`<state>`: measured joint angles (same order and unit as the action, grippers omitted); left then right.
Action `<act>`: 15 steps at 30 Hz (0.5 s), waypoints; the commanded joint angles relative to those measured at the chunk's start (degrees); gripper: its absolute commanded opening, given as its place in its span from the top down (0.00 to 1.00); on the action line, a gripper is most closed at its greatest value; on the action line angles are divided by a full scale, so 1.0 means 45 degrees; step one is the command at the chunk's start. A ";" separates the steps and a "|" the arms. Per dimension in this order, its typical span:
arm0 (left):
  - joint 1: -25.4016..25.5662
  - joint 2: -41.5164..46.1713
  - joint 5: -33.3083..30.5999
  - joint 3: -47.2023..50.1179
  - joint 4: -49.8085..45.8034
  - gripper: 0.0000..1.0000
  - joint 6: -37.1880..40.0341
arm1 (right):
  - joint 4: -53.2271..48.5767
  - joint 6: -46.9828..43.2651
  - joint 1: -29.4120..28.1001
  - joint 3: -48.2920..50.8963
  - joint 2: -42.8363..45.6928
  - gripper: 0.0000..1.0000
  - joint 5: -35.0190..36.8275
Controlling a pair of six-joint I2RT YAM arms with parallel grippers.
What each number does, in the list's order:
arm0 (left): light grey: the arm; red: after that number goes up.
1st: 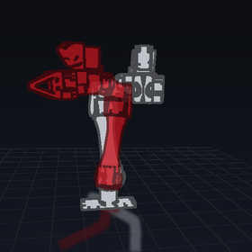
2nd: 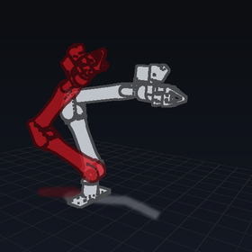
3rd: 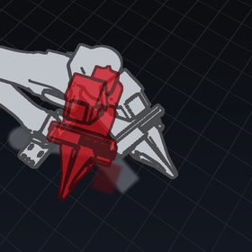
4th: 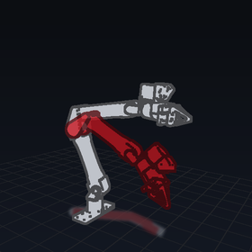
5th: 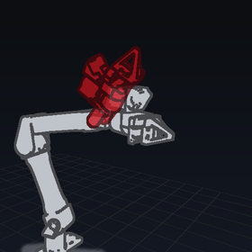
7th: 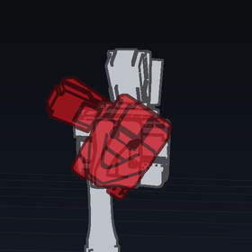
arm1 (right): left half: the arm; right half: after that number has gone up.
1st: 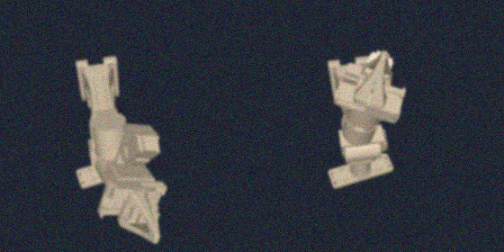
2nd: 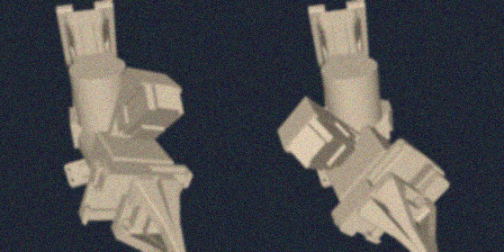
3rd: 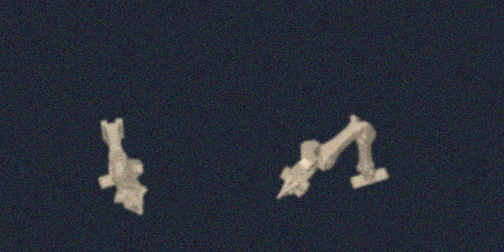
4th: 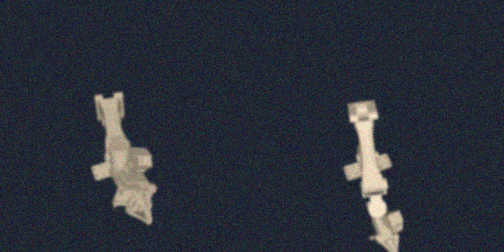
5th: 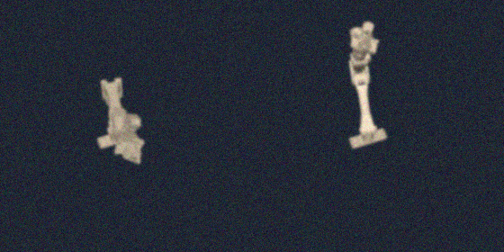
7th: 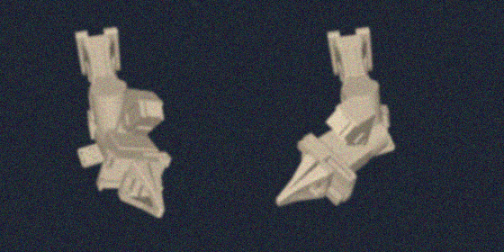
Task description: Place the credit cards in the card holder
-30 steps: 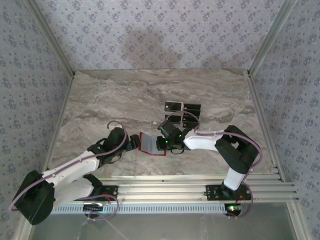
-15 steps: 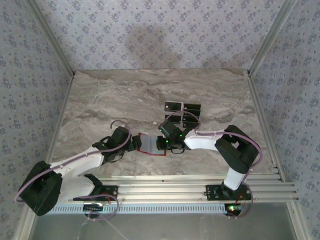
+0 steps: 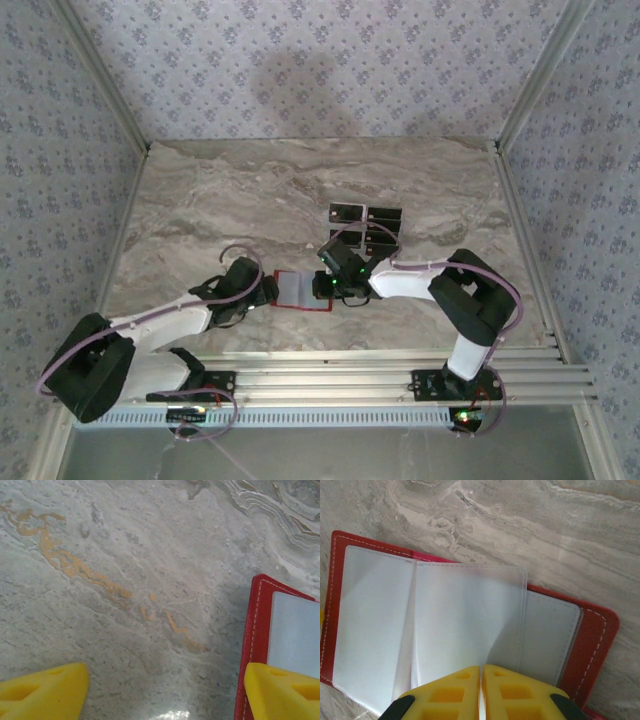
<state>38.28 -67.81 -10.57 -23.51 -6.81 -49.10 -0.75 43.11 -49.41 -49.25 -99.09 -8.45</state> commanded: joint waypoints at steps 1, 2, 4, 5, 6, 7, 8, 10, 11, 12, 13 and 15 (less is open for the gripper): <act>-0.0043 -0.0642 0.0359 0.0182 0.0591 0.18 0.0010 | -0.0663 0.0073 0.0120 0.0329 -0.0674 0.86 0.0201; -0.0045 -0.0855 0.0536 0.0168 0.0765 0.18 0.0069 | -0.0664 0.0076 0.0117 0.0290 -0.0733 0.86 0.0169; -0.0035 -0.1148 0.0916 0.0165 0.1114 0.18 0.0109 | -0.0667 0.0069 0.0139 0.0257 -0.0791 0.86 0.0110; -0.0026 -0.1216 0.1093 0.0216 0.1364 0.18 0.0103 | -0.0676 0.0057 0.0140 0.0258 -0.0813 0.86 0.0090; -0.0013 -0.1239 0.1236 0.0252 0.1599 0.18 0.0096 | -0.0687 0.0048 0.0139 0.0243 -0.0830 0.86 0.0066; -0.0007 -0.1192 0.1420 0.0318 0.1879 0.18 0.0091 | -0.0678 0.0037 0.0139 0.0224 -0.0853 0.86 0.0051; 0.0035 -0.1112 0.1602 0.0440 0.2190 0.17 0.0079 | -0.0689 0.0042 0.0139 0.0223 -0.0870 0.86 0.0042; 0.0072 -0.0854 0.1877 0.0574 0.2634 0.17 0.0016 | -0.0711 0.0011 0.0139 0.0203 -0.0909 0.86 0.0003; 0.0104 -0.0712 0.2002 0.0627 0.2756 0.17 -0.0005 | -0.0730 0.0007 0.0137 0.0187 -0.0927 0.86 0.0002; 0.0126 -0.0589 0.2078 0.0584 0.2742 0.17 -0.0028 | -0.0703 0.0015 0.0129 0.0181 -0.0935 0.86 -0.0022; 0.0168 -0.0482 0.2146 0.0524 0.2634 0.17 -0.0045 | -0.0718 0.0001 0.0138 0.0173 -0.0956 0.86 -0.0017; 0.0208 -0.0335 0.2283 0.0340 0.2430 0.17 -0.0088 | -0.0722 -0.0010 0.0139 0.0203 -0.0952 0.86 -0.0046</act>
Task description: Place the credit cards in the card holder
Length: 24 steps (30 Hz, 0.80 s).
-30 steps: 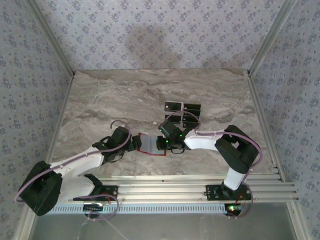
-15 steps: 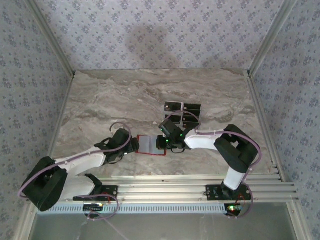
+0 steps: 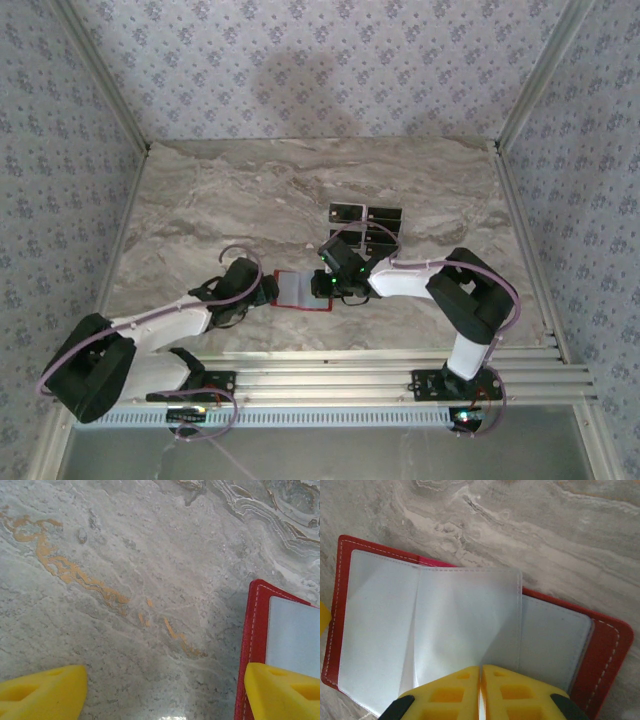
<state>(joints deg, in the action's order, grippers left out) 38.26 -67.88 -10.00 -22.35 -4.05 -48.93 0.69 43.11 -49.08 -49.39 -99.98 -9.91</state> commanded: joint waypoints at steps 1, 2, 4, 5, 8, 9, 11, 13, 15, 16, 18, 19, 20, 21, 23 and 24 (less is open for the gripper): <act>0.0261 -0.0260 0.2220 -0.0004 0.1713 0.17 -0.0143 | -0.1046 0.0003 0.0066 0.0232 -0.0731 0.86 0.0258; 0.0333 -0.0174 0.2222 -0.0103 0.1622 0.17 -0.0143 | -0.1057 -0.0002 0.0062 0.0229 -0.0702 0.86 0.0274; 0.0505 -0.0030 0.2202 -0.0274 0.1490 0.17 -0.0189 | -0.1071 -0.0010 0.0064 0.0228 -0.0584 0.85 0.0221; 0.0551 0.0041 0.2156 -0.0340 0.1431 0.17 -0.0219 | -0.1109 -0.0012 0.0068 0.0209 -0.0487 0.84 0.0173; 0.0676 0.0284 0.2039 -0.0474 0.1329 0.17 -0.0294 | -0.1361 -0.0168 0.0084 0.0107 0.0018 0.72 0.0132; 0.0697 0.0383 0.2027 -0.0483 0.1312 0.17 -0.0335 | -0.1536 -0.0248 0.0086 0.0043 0.0208 0.69 0.0160; 0.0737 0.0603 0.2010 -0.0501 0.1315 0.17 -0.0378 | -0.1915 -0.0431 0.0082 -0.0129 0.0679 0.61 0.0257; 0.0774 0.0732 0.1990 -0.0551 0.1275 0.17 -0.0417 | -0.2300 -0.0596 0.0086 -0.0300 0.1112 0.57 0.0418; 0.0759 0.0821 0.1987 -0.0638 0.1204 0.17 -0.0419 | -0.2648 -0.0719 0.0092 -0.0463 0.1530 0.54 0.0593; 0.0778 0.0876 0.1944 -0.0685 0.1133 0.17 -0.0427 | -0.2764 -0.0761 0.0102 -0.0518 0.1650 0.53 0.0644; 0.0786 0.1125 0.1666 -0.0766 0.0813 0.17 -0.0427 | -0.2998 -0.0791 0.0106 -0.0604 0.1947 0.51 0.0742; 0.0780 0.1321 0.1429 -0.0804 0.0607 0.17 -0.0417 | -0.3122 -0.0792 0.0079 -0.0661 0.2070 0.50 0.0757; 0.0784 0.1536 0.1128 -0.0856 0.0275 0.16 -0.0444 | -0.3258 -0.0806 0.0030 -0.0747 0.2189 0.48 0.0822; 0.0794 0.1745 0.0792 -0.0956 -0.0153 0.16 -0.0459 | -0.3412 -0.0825 -0.0027 -0.0849 0.2283 0.46 0.0900; 0.0760 0.2021 0.0005 -0.1278 -0.1083 0.14 -0.0416 | -0.3730 -0.0953 -0.0215 -0.1194 0.2249 0.40 0.0980; 0.0720 0.2046 -0.0384 -0.1504 -0.1725 0.14 -0.0418 | -0.3988 -0.1032 -0.0351 -0.1483 0.2108 0.38 0.1063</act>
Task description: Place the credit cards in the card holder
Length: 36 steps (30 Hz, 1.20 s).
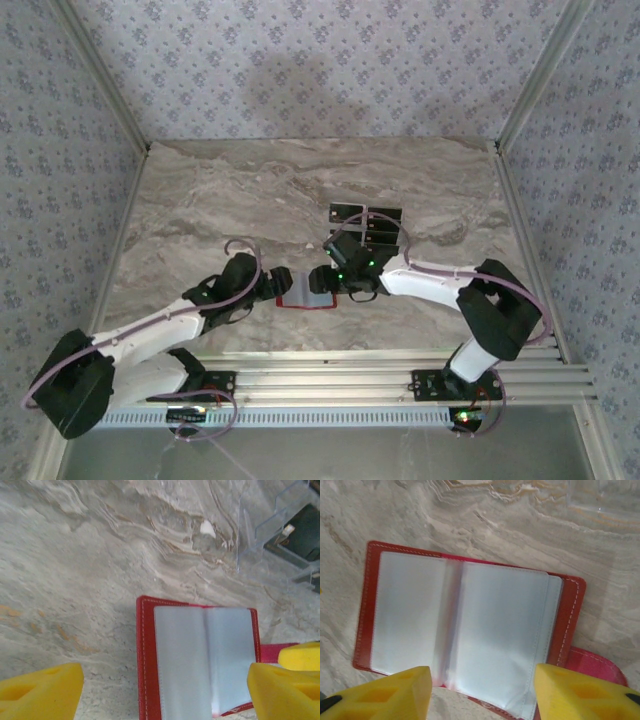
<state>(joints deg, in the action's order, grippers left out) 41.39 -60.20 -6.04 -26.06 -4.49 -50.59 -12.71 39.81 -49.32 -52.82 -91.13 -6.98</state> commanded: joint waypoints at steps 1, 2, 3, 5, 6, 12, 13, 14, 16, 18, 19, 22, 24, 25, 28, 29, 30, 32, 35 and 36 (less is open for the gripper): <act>-0.0048 0.0308 -0.1492 -0.0885 -0.2203 0.14 0.0005 | -0.1231 -0.0391 -0.0431 -0.0967 -0.0010 0.36 0.0500; -0.0172 0.0214 -0.1672 -0.1076 -0.2747 0.13 0.0102 | -0.1459 -0.0445 -0.0593 -0.1275 -0.0254 0.33 0.0619; -0.0340 0.0080 -0.1767 -0.1253 -0.3233 0.13 0.0161 | -0.1691 -0.0511 -0.0747 -0.1599 -0.0517 0.31 0.0751; -0.0721 -0.0165 -0.1865 -0.1447 -0.3912 0.13 0.0287 | -0.2123 -0.0532 -0.1023 -0.2248 -0.1162 0.29 0.1053; -0.0983 -0.0283 -0.1824 -0.1473 -0.4106 0.13 0.0381 | -0.2338 -0.0549 -0.1180 -0.2577 -0.1481 0.27 0.1235; -0.2127 -0.0566 -0.1287 -0.1186 -0.4156 0.13 0.0793 | -0.3649 -0.0719 -0.2002 -0.4763 -0.3303 0.17 0.2507; -0.2206 -0.0549 -0.1274 -0.1153 -0.4173 0.13 0.0840 | -0.3810 -0.0724 -0.2074 -0.5000 -0.3527 0.17 0.2614; -0.2270 -0.0526 -0.1240 -0.1106 -0.4196 0.13 0.0833 | -0.3970 -0.0727 -0.2142 -0.5253 -0.3782 0.17 0.2731; -0.2378 -0.0441 -0.1192 -0.0992 -0.4216 0.13 0.0851 | -0.4181 -0.0722 -0.2251 -0.5570 -0.4140 0.17 0.2835; -0.2440 -0.0287 -0.1138 -0.0852 -0.4194 0.13 0.0805 | -0.4279 -0.0738 -0.2298 -0.5833 -0.4438 0.17 0.2819; -0.2475 -0.0209 -0.1119 -0.0777 -0.4197 0.13 0.0782 | -0.4319 -0.0727 -0.2288 -0.5908 -0.4574 0.17 0.2808; -0.2528 0.0046 -0.1101 -0.0598 -0.4187 0.13 0.0691 | -0.4449 -0.0727 -0.2300 -0.6114 -0.4968 0.18 0.2803; -0.2546 0.0153 -0.1100 -0.0519 -0.4229 0.13 0.0676 | -0.4657 -0.0724 -0.2287 -0.6200 -0.5151 0.19 0.2809; -0.2537 0.0185 -0.1112 -0.0517 -0.4246 0.13 0.0675 | -0.4711 -0.0725 -0.2287 -0.6192 -0.5177 0.20 0.2820; -0.2538 0.0249 -0.1062 -0.0497 -0.4261 0.13 0.0674 | -0.4770 -0.1167 -0.2285 -0.5995 -0.4982 0.23 0.2947; -0.2537 0.0251 -0.1044 -0.0497 -0.4280 0.13 0.0675 | -0.4766 -0.1168 -0.2255 -0.5908 -0.4858 0.24 0.2993; -0.2542 0.0249 -0.1023 -0.0497 -0.4275 0.13 0.0656 | -0.4773 -0.1156 -0.2244 -0.5805 -0.4692 0.25 0.3101; -0.2555 0.0254 -0.0949 -0.0517 -0.4232 0.13 0.0675 | -0.4772 -0.1152 -0.2175 -0.5587 -0.4418 0.26 0.3295; -0.2547 0.0215 -0.0846 -0.0593 -0.4217 0.13 0.0734 | -0.4762 -0.1138 -0.2010 -0.5192 -0.4064 0.27 0.3532; -0.2553 0.0210 -0.0826 -0.0610 -0.4217 0.13 0.0753 | -0.4763 -0.1128 -0.1932 -0.5028 -0.3947 0.27 0.3599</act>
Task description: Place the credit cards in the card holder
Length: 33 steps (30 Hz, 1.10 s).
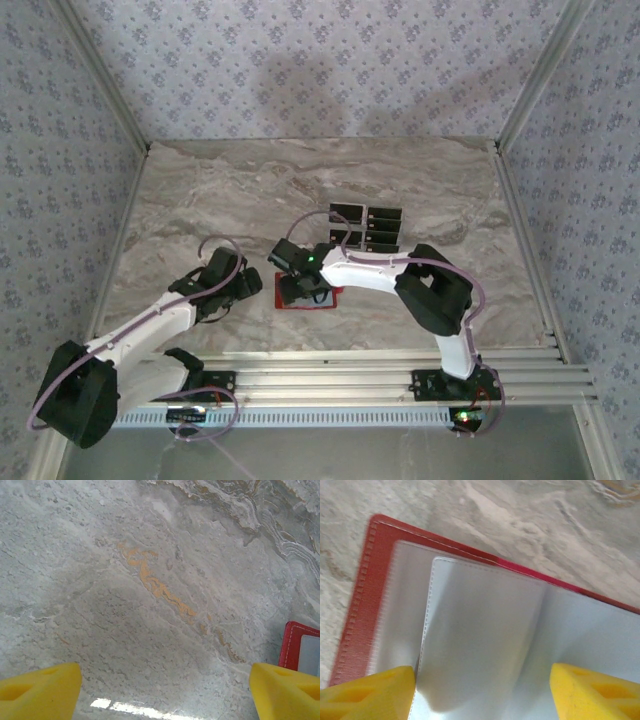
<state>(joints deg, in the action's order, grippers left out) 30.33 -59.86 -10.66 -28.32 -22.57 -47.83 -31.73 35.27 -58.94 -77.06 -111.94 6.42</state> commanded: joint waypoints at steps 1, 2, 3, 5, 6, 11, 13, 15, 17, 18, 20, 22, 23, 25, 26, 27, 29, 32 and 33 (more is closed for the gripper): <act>-0.0090 0.0127 0.0229 -0.0148 -0.0200 0.13 0.0141 | -0.0541 -0.0106 0.0282 0.0500 0.0774 0.27 0.0681; -0.0097 0.0132 0.0246 -0.0158 -0.0200 0.13 0.0160 | -0.0547 -0.0086 0.0374 0.0697 0.0896 0.27 0.0749; -0.0081 0.0134 0.0287 -0.0166 -0.0200 0.13 0.0161 | -0.0543 -0.0035 0.0477 0.0892 0.1062 0.27 0.0793; -0.0080 0.0137 0.0355 -0.0191 -0.0146 0.13 0.0156 | -0.0480 0.0015 0.0652 0.1250 0.1365 0.27 0.0828; -0.0088 0.0137 0.0401 -0.0209 -0.0142 0.13 0.0175 | -0.0469 0.0045 0.0729 0.1413 0.1532 0.27 0.0869; -0.0067 0.0136 0.0707 -0.0289 0.0067 0.13 0.0255 | -0.0407 0.0076 0.1054 0.2153 0.2192 0.27 0.1069; -0.0023 0.0118 0.0932 -0.0343 0.0238 0.14 0.0316 | -0.0410 0.0073 0.1177 0.2487 0.2332 0.27 0.1094; 0.0077 0.0069 0.1088 -0.0435 0.0326 0.14 0.0358 | -0.0374 0.0077 0.1338 0.2822 0.2495 0.27 0.1113; 0.0188 -0.0013 0.1241 -0.0537 0.0452 0.14 0.0415 | -0.0285 0.0074 0.1474 0.3186 0.2651 0.27 0.1099; 0.0284 -0.0081 0.1274 -0.0596 0.0511 0.14 0.0427 | -0.0260 0.0073 0.1562 0.3386 0.2764 0.27 0.1099; 0.0541 -0.0235 0.1385 -0.0701 0.0704 0.14 0.0483 | -0.0201 0.0381 0.1615 0.3651 0.3087 0.27 0.1077; 0.0856 -0.0485 0.1391 -0.0863 0.0833 0.14 0.0589 | -0.0093 0.0435 0.1628 0.3813 0.3586 0.28 0.1056; 0.1055 -0.0658 0.1373 -0.0993 0.0883 0.14 0.0647 | 0.0030 0.0445 0.1595 0.3858 0.3895 0.28 0.1005; 0.1433 -0.1045 0.1275 -0.1184 0.0911 0.14 0.0770 | 0.0328 0.0489 0.1535 0.4005 0.4488 0.30 0.0620; 0.1609 -0.1287 0.1255 -0.1306 0.0899 0.14 0.0853 | 0.0543 0.0522 0.1523 0.4063 0.4746 0.33 0.0359; 0.1775 -0.1538 0.1191 -0.1413 0.0877 0.14 0.0913 | 0.0796 0.0549 0.1515 0.4147 0.4956 0.36 0.0080; 0.2069 -0.1997 0.0993 -0.1636 0.0760 0.14 0.1088 | 0.1266 0.0619 0.1534 0.4245 0.5134 0.45 -0.0410; 0.2461 -0.2640 0.0532 -0.2015 0.0518 0.14 0.1383 | 0.1976 0.0640 0.1593 0.4301 0.4876 0.61 -0.1084; 0.2592 -0.2835 0.0407 -0.2130 0.0466 0.14 0.1468 | 0.2193 0.0640 0.1593 0.4309 0.4674 0.66 -0.1244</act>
<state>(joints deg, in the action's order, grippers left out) 40.73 -70.78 -6.28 -35.48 -19.35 -43.64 -25.04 37.23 -51.77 -58.96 -89.32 4.56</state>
